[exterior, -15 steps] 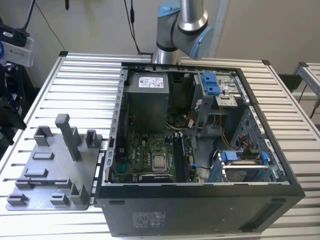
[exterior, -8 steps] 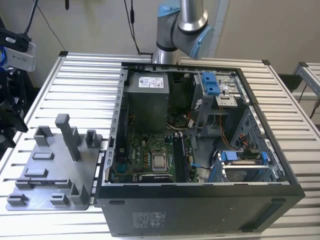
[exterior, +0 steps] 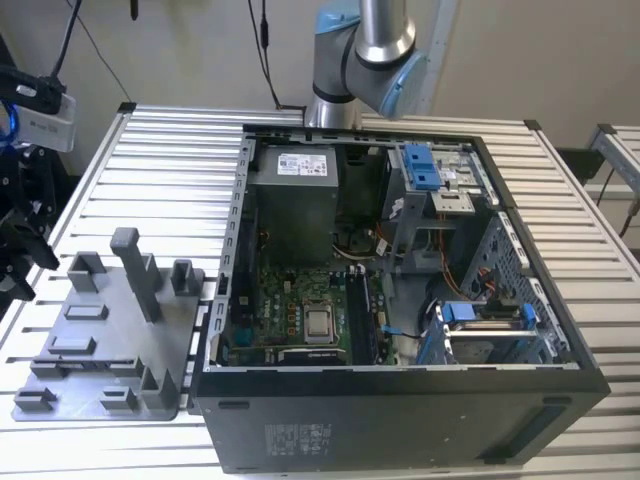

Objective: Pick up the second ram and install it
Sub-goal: 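Pick up the second ram and move it above second insertion slot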

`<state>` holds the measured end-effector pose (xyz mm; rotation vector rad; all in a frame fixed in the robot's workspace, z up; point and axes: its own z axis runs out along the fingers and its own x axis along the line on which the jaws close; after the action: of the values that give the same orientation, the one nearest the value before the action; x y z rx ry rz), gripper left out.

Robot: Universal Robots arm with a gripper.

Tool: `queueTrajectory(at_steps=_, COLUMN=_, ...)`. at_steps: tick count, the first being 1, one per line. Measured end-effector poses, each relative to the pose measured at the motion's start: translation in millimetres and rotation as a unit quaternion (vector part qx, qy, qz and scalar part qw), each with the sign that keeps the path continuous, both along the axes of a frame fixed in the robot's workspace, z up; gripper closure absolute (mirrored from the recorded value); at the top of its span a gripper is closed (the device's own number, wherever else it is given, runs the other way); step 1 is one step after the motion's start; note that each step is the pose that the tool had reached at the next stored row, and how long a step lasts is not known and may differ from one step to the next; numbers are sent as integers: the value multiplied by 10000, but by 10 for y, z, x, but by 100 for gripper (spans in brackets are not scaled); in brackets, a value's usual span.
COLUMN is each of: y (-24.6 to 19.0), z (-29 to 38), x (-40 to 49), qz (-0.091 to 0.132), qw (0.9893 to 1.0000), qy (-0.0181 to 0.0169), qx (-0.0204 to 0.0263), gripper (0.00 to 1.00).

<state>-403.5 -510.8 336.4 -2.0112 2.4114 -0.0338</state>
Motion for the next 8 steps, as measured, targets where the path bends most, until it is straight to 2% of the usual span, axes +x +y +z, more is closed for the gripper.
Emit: queueTrajectory(at_steps=8, y=0, z=-81, x=0, qz=0, qw=10000, qy=-5, qx=2, gripper=58)
